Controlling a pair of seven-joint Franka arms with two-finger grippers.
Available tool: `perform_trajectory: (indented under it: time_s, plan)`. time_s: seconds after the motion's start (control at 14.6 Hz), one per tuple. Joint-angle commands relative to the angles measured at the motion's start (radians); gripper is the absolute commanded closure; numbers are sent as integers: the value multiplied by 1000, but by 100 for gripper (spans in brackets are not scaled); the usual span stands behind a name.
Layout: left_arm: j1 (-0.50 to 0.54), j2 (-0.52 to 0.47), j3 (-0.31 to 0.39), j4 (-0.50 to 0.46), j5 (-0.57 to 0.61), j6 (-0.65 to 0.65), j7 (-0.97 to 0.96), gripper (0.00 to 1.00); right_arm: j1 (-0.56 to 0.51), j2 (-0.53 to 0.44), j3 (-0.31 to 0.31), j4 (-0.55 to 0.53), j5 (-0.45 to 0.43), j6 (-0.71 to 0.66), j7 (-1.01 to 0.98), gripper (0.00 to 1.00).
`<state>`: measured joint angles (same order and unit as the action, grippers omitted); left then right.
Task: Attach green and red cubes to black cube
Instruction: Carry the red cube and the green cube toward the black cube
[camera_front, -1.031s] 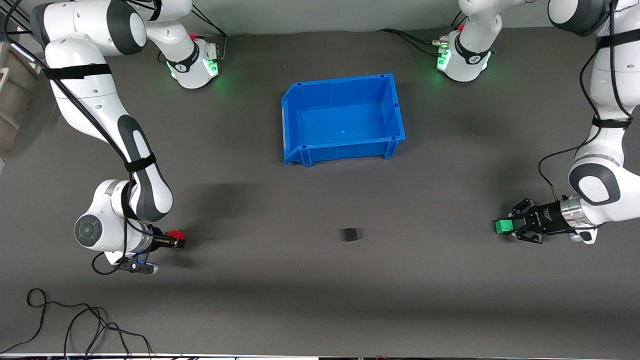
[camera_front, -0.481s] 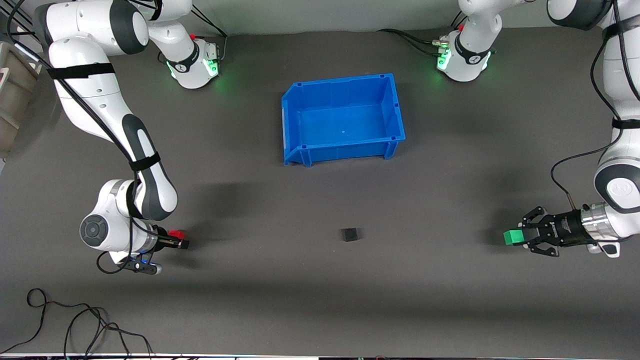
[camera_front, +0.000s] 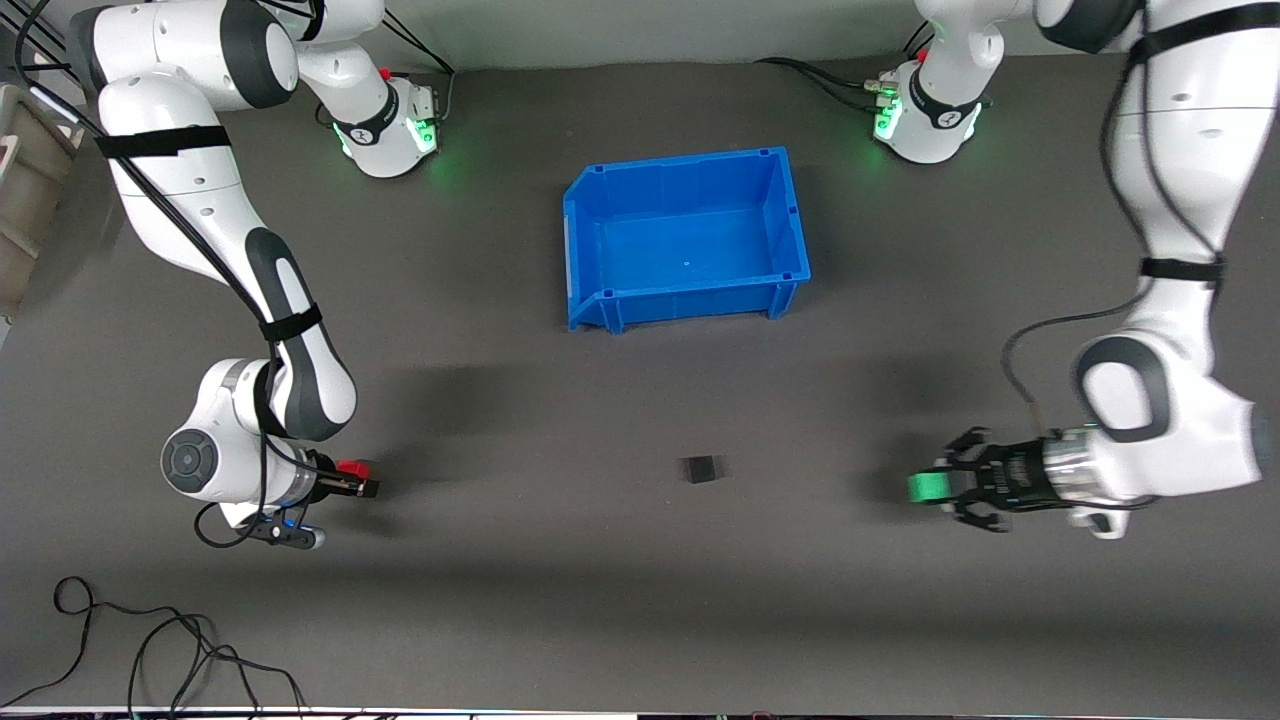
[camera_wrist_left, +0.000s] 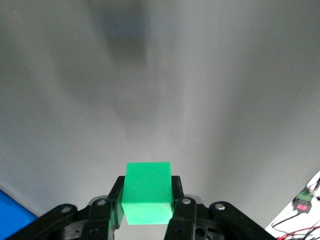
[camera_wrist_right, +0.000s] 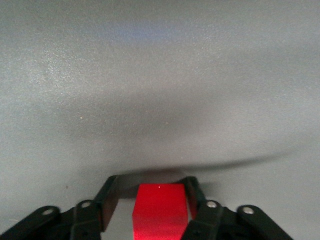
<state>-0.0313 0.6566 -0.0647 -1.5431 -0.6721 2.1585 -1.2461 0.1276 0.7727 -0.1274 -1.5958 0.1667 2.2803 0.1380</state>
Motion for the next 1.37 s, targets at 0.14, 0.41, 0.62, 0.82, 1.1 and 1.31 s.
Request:
perform_trajectory:
  time_s: [0.14,0.41,0.62,0.82,1.1,1.31]
  plan:
    - [-185,27,19,5,-6,175,-165,100,6,5,-3,-9,27,10,5,100]
    - [-295,80,19,3,-23,291,-179,100,7,2,-3,-4,27,8,18,100]
    - [-355,115,19,-3,-27,334,-184,100,6,-16,-3,-3,71,2,102,100]
    - [-393,150,19,-6,-29,412,-234,100,18,-24,-2,5,192,-1,243,100]
    - [-394,159,19,-6,-29,420,-283,100,107,-23,-3,66,238,-1,676,100]
    - [-397,164,19,-2,-27,422,-334,100,150,-1,-3,129,238,-1,913,100]
